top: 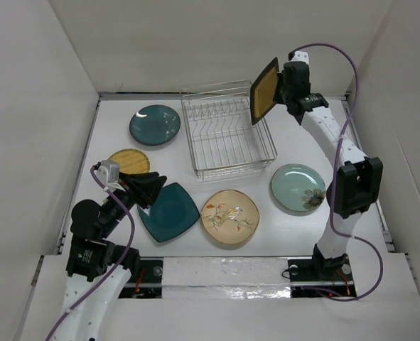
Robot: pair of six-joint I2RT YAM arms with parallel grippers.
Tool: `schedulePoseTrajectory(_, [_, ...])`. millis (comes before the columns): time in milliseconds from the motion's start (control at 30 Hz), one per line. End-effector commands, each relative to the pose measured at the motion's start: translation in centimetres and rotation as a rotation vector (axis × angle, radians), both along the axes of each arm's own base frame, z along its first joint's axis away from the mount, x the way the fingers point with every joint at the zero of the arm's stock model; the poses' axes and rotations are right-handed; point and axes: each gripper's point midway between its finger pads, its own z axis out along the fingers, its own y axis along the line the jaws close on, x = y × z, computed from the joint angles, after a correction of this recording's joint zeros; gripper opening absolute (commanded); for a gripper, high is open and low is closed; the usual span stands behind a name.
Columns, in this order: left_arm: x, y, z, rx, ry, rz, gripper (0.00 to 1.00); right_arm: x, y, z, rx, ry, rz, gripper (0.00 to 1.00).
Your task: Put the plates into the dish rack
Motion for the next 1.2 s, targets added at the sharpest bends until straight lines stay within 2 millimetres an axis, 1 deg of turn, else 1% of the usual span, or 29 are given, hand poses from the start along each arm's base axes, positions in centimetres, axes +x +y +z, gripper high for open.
schedulePoseTrajectory(0, [-0.2,-0.1,0.7,-0.011,-0.038,-0.006,0.34,0.7,0.0,10.6,0.007,-0.282,-0.051,0.0])
schedulePoseTrajectory(67, [-0.3,-0.1,0.7,-0.012,-0.039,-0.008,0.34,0.6,0.8,10.3,-0.009,-0.276,-0.04,0.0])
schedulePoseTrajectory(100, [-0.3,-0.1,0.7,-0.012,-0.039,-0.008,0.34,0.8,0.6,9.8,-0.027,-0.266,-0.046,0.0])
schedulePoseTrajectory(167, [-0.3,-0.1,0.8,-0.012,-0.041,-0.006,0.34,0.8,1.7,9.3,-0.041,-0.258,-0.024,0.0])
schedulePoseTrajectory(200, [-0.3,0.0,0.8,-0.011,-0.043,-0.006,0.34,1.1,1.7,8.4,-0.06,-0.242,-0.019,0.0])
schedulePoseTrajectory(233, [-0.3,-0.1,0.8,-0.012,-0.042,-0.008,0.34,1.1,2.4,8.0,-0.07,-0.234,-0.003,0.0])
schedulePoseTrajectory(267, [-0.3,-0.1,0.8,-0.012,-0.042,-0.008,0.34,1.3,2.5,7.6,-0.083,-0.225,0.002,0.0])
schedulePoseTrajectory(300, [-0.3,-0.1,0.8,-0.011,-0.043,-0.007,0.34,1.2,3.8,7.1,-0.106,-0.218,0.033,0.0])
schedulePoseTrajectory(333, [-0.3,-0.1,0.8,-0.012,-0.042,-0.008,0.34,1.3,4.3,6.1,-0.128,-0.202,0.047,0.0])
schedulePoseTrajectory(367, [-0.3,-0.1,0.8,-0.012,-0.042,-0.008,0.34,1.4,4.7,5.9,-0.141,-0.203,0.051,0.0])
schedulePoseTrajectory(400, [-0.3,-0.1,0.8,-0.012,-0.042,-0.008,0.34,1.4,4.7,5.6,-0.172,-0.2,0.045,0.0])
schedulePoseTrajectory(433, [-0.3,-0.1,0.8,-0.012,-0.042,-0.008,0.34,1.3,5.3,4.9,-0.186,-0.19,0.054,0.0])
schedulePoseTrajectory(567, [-0.3,-0.1,0.8,-0.012,-0.041,-0.009,0.34,1.8,5.7,3.9,-0.198,-0.183,0.077,0.0])
schedulePoseTrajectory(633, [-0.3,-0.1,0.8,-0.012,-0.041,-0.009,0.34,2.0,6.4,3.1,-0.218,-0.17,0.125,0.0])
schedulePoseTrajectory(667, [-0.3,-0.1,0.8,-0.012,-0.044,-0.009,0.34,2.1,6.5,2.4,-0.222,-0.154,0.131,0.0])
schedulePoseTrajectory(700, [-0.3,-0.1,0.8,-0.011,-0.043,-0.007,0.34,2.2,6.2,1.7,-0.233,-0.14,0.118,0.07])
schedulePoseTrajectory(733, [-0.3,-0.1,0.8,-0.012,-0.041,-0.006,0.34,2.1,5.9,1.5,-0.242,-0.132,0.105,0.12])
schedulePoseTrajectory(767, [-0.3,-0.1,0.8,-0.013,-0.04,-0.006,0.34,1.9,6.2,1.3,-0.245,-0.131,0.099,0.2])
schedulePoseTrajectory(800, [-0.3,0.0,0.8,-0.014,-0.041,-0.005,0.34,1.5,5.7,1.2,-0.241,-0.128,0.074,0.41])
schedulePoseTrajectory(833, [-0.3,0.0,0.8,-0.014,-0.041,-0.005,0.34,1.2,5.7,1.4,-0.227,-0.132,0.068,0.51])
schedulePoseTrajectory(867, [-0.3,0.0,0.8,-0.014,-0.041,-0.005,0.34,1.1,5.1,1.8,-0.193,-0.14,0.052,0.59])
schedulePoseTrajectory(900, [-0.3,-0.1,0.8,-0.013,-0.042,-0.006,0.34,0.1,5.3,3.0,-0.134,-0.162,0.057,0.69])
schedulePoseTrajectory(967, [-0.3,-0.1,0.7,-0.013,-0.04,-0.008,0.34,-0.6,4.5,4.5,-0.065,-0.195,0.06,0.76])
schedulePoseTrajectory(1000, [-0.3,-0.1,0.7,-0.013,-0.04,-0.009,0.34,-1.3,4.6,5.3,-0.002,-0.215,0.076,0.81])
schedulePoseTrajectory(1033, [-0.3,-0.1,0.8,-0.014,-0.041,-0.008,0.34,-2.9,3.5,6.3,0.031,-0.236,0.068,0.82])
schedulePoseTrajectory(1067, [-0.3,0.0,0.8,-0.014,-0.043,-0.006,0.34,-3.7,3.4,7.1,0.068,-0.269,0.067,0.82])
schedulePoseTrajectory(1100, [-0.3,0.0,0.8,-0.014,-0.043,-0.006,0.34,-4.6,2.6,7.5,0.106,-0.289,0.049,0.81])
schedulePoseTrajectory(1133, [-0.4,0.0,0.9,-0.016,-0.047,-0.003,0.34,-5.6,1.6,7.6,0.179,-0.31,0.011,0.75])
schedulePoseTrajectory(1167, [-0.4,0.1,0.9,-0.016,-0.047,0.001,0.33,-8.2,0.2,6.9,0.232,-0.348,-0.018,0.54])
